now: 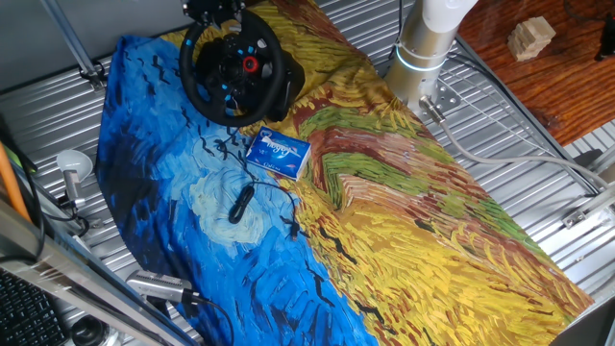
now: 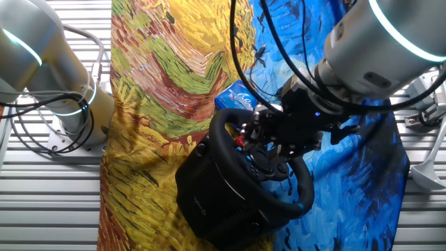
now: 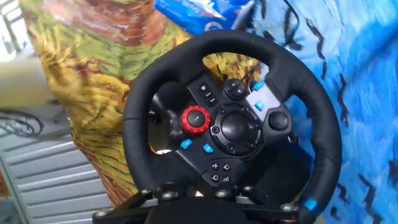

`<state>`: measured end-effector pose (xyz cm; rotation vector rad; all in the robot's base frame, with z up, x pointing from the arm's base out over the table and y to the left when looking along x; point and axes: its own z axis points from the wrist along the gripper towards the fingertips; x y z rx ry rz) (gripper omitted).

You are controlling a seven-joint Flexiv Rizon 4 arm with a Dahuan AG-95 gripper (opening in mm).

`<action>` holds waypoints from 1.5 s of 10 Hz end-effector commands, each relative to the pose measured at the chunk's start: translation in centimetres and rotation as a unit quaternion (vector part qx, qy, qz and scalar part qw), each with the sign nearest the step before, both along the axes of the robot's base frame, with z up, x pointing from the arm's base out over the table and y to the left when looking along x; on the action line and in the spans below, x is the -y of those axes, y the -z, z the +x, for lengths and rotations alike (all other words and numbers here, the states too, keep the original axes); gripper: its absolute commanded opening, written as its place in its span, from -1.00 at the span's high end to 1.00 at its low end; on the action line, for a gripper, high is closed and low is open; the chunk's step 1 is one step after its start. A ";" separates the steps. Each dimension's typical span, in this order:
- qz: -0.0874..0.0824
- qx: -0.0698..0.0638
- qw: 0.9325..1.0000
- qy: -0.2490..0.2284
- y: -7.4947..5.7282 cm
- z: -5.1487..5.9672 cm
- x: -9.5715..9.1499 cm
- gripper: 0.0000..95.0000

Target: Rotate the steering wheel 90 degrees counterclockwise

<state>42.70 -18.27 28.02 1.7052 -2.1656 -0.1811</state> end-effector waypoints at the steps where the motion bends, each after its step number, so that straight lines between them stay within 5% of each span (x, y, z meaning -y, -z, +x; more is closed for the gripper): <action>1: 0.007 0.001 1.000 0.002 0.2 -0.2 0.1 0.20; 15: 0.012 0.004 1.000 0.012 0.2 -0.1 0.1 0.20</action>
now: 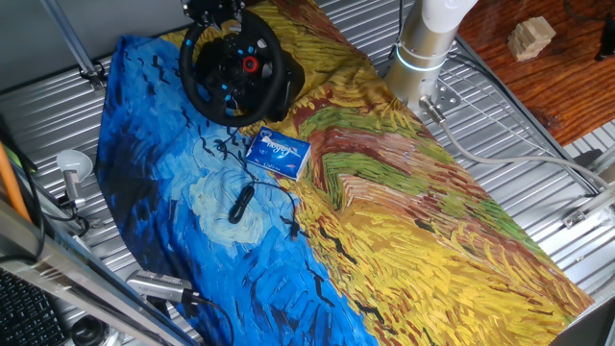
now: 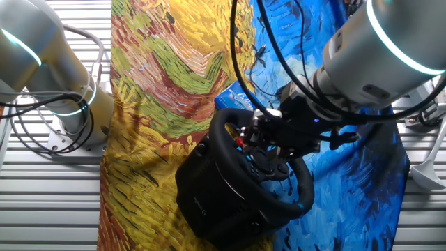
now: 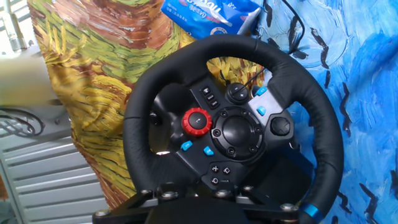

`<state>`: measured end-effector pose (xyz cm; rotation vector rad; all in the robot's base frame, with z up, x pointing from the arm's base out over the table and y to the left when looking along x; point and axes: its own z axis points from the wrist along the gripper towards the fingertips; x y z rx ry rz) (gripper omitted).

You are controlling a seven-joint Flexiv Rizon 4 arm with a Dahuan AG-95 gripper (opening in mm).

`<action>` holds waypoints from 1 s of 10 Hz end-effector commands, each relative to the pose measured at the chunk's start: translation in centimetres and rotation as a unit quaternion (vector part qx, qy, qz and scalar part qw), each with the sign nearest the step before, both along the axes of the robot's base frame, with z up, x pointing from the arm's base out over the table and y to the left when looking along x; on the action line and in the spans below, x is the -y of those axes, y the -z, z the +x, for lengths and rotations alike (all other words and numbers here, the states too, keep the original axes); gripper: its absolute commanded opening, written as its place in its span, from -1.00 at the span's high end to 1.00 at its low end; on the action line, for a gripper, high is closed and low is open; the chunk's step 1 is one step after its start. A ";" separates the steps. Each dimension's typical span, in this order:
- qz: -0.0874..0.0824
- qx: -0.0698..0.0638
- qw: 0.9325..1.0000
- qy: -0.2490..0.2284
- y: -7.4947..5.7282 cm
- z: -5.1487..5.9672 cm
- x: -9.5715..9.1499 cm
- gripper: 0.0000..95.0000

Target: Rotate the steering wheel 90 degrees counterclockwise

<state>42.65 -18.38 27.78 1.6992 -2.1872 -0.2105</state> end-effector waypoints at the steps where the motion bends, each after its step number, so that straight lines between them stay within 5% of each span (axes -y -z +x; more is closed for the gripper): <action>1: 0.005 0.008 1.000 0.003 0.0 0.0 0.0 0.20; 8: 0.021 0.010 1.000 0.012 0.0 0.0 0.0 0.20; 9: 0.026 0.009 0.999 0.016 0.0 0.0 0.0 -0.20; 10: 0.027 0.009 0.999 0.019 0.0 0.0 0.0 -0.20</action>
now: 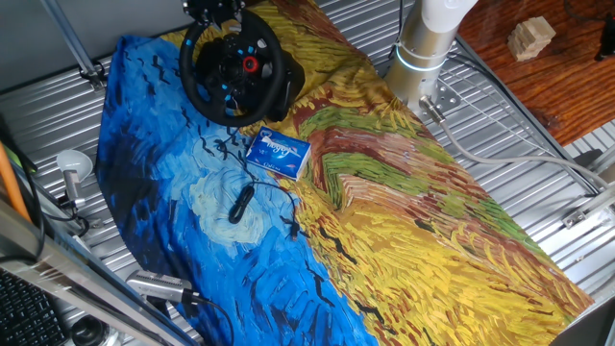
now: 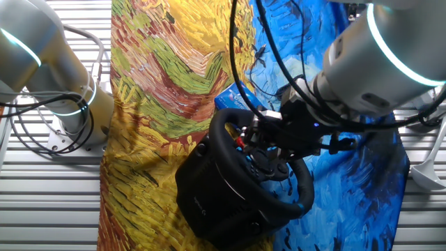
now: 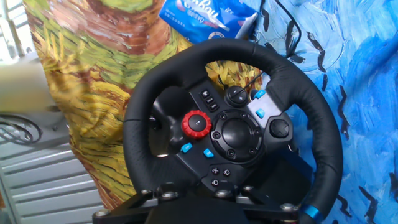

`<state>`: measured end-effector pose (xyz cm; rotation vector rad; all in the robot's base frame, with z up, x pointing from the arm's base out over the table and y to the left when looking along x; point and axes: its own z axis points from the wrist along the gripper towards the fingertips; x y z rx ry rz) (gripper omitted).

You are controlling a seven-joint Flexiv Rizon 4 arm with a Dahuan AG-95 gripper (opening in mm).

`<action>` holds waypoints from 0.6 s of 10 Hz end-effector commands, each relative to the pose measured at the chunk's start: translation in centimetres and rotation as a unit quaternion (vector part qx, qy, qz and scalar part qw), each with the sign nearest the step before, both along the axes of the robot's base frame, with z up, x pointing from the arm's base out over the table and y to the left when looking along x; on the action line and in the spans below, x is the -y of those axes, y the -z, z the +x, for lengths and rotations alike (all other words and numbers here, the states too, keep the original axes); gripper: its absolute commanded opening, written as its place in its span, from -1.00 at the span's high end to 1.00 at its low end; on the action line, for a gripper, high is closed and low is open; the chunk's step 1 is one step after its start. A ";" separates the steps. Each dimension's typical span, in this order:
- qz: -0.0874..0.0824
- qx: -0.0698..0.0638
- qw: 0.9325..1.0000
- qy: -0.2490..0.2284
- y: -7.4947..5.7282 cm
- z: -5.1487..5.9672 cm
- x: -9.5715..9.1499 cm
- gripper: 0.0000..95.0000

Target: Rotate the steering wheel 90 degrees counterclockwise

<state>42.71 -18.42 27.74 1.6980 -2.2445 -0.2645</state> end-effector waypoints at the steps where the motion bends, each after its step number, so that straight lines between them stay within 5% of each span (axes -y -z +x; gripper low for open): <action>1: -0.004 0.000 1.000 0.013 -0.4 -0.4 -1.1 -0.20; 6: -0.017 0.006 0.999 0.043 0.5 -3.2 -5.4 -0.20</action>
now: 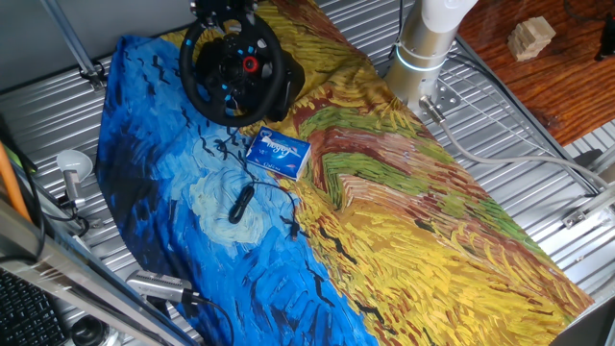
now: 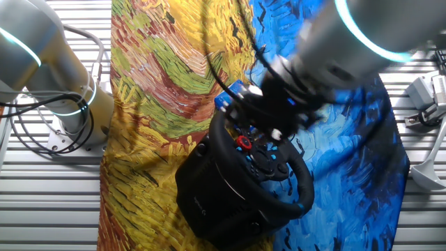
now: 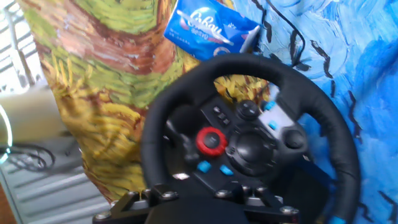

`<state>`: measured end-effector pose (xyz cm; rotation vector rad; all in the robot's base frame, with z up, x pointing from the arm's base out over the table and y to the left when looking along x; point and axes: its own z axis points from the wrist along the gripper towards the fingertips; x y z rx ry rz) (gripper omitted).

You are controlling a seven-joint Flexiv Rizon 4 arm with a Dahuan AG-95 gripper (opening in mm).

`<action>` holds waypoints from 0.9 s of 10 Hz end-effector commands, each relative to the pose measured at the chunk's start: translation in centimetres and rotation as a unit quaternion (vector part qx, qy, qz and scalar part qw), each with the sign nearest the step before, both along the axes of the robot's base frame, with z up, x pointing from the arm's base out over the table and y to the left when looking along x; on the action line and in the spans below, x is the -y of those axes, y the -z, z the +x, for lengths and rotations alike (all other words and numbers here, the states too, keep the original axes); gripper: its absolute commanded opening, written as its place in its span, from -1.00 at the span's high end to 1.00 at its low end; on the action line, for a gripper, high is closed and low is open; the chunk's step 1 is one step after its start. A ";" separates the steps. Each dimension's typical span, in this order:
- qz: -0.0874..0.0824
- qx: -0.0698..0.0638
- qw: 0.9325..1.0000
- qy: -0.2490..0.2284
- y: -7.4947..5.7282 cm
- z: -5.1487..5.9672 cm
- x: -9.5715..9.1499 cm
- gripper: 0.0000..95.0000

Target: Rotate the steering wheel 90 degrees counterclockwise

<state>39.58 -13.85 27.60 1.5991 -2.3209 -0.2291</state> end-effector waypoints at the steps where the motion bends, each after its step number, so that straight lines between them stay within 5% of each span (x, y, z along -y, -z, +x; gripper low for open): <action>1: -0.002 -0.002 1.000 0.001 0.6 -0.2 -1.5 -0.20; 9: 0.006 -0.041 0.999 -0.024 3.3 -1.9 -3.3 -0.20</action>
